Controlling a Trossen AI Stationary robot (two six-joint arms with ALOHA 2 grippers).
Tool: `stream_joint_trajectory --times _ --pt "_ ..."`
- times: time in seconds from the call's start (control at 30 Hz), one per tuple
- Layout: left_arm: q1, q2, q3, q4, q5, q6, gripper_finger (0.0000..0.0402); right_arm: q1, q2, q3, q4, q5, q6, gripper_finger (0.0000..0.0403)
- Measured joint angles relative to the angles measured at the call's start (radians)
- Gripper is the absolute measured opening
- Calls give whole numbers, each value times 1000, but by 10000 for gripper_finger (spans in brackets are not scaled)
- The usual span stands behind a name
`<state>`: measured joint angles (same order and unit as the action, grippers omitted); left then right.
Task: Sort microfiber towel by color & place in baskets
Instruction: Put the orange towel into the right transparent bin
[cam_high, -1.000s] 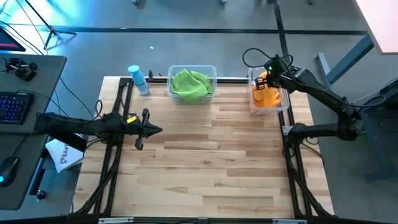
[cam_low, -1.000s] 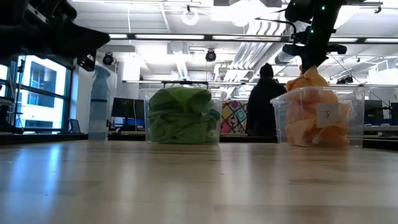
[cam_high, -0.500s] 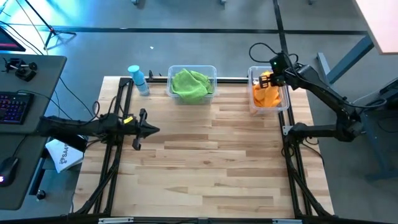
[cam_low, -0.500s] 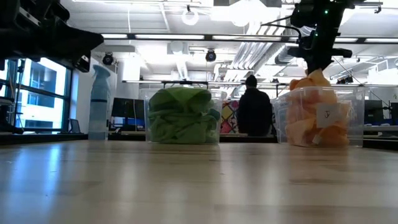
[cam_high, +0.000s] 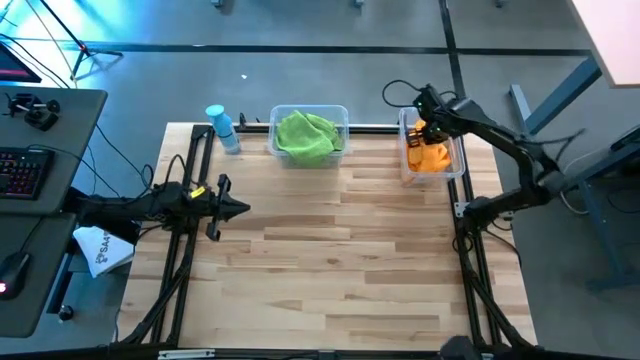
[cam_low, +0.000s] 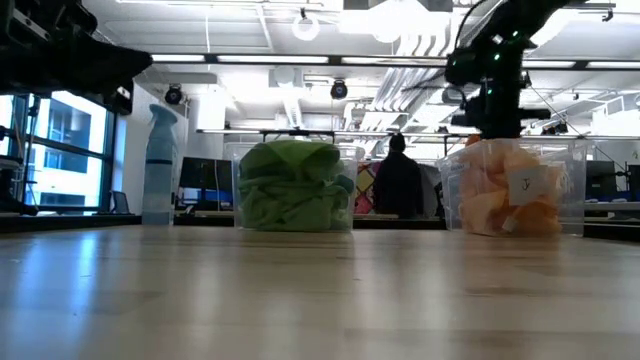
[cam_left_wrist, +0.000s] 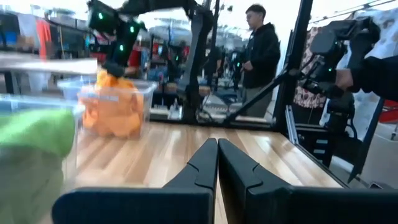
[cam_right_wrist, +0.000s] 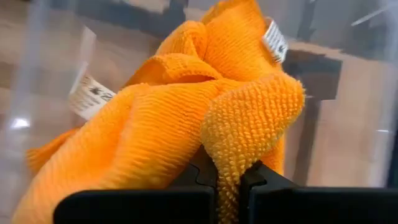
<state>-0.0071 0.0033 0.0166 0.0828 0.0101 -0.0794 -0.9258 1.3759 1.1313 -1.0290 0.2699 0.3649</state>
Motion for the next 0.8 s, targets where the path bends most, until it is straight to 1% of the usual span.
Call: stream_joint_trajectory --times 0.1,0.23,0.33,0.43,0.5,0.6,0.8 --pt "0 0 -1 -44 -7 -32 0 -10 61 0 1 -2 -5 0" --pt "0 0 0 -53 -7 -47 0 -30 126 0 10 -56 -13 0" --pt "0 0 0 -54 -8 -46 0 -43 159 0 32 -95 -26 1" --pt "0 0 0 -62 -8 -49 0 -50 171 0 40 -105 -19 12" --pt "0 0 0 -61 -8 -50 0 -51 170 0 40 -115 -25 28" --pt "0 0 0 -61 -8 -50 0 -52 147 0 34 -139 -42 64" --pt "0 0 0 -75 -18 -51 0 -52 42 0 9 -131 -27 139"
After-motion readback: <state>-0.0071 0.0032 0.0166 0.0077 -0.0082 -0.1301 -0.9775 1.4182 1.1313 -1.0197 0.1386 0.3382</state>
